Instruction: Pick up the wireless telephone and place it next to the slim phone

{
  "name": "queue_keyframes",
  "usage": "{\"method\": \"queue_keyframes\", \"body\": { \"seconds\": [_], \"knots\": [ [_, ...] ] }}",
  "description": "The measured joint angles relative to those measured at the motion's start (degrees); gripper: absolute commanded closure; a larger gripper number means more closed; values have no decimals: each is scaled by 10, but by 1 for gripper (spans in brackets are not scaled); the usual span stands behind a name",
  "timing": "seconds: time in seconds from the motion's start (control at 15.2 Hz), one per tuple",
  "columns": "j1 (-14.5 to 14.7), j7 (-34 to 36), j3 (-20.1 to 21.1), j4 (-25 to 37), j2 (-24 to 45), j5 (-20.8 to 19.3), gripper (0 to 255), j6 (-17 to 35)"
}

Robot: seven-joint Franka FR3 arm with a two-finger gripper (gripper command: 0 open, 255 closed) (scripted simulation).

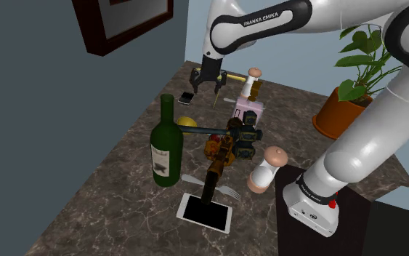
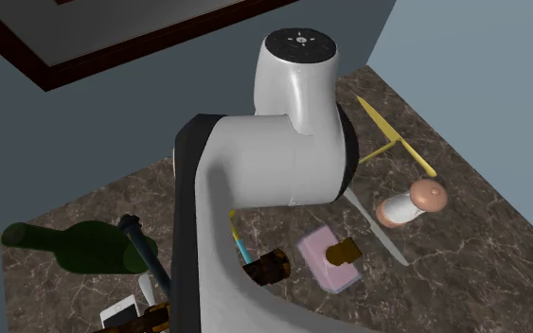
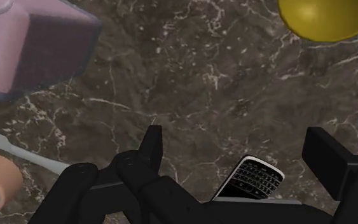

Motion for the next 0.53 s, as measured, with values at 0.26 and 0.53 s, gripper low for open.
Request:
{"method": "queue_keyframes", "body": {
  "seconds": [0.26, 0.53],
  "knots": [
    [2, 68, -8, 78, 94, -24, 0, 23],
    [9, 128, -22, 149, 172, -39, 0, 35]
  ]
}}
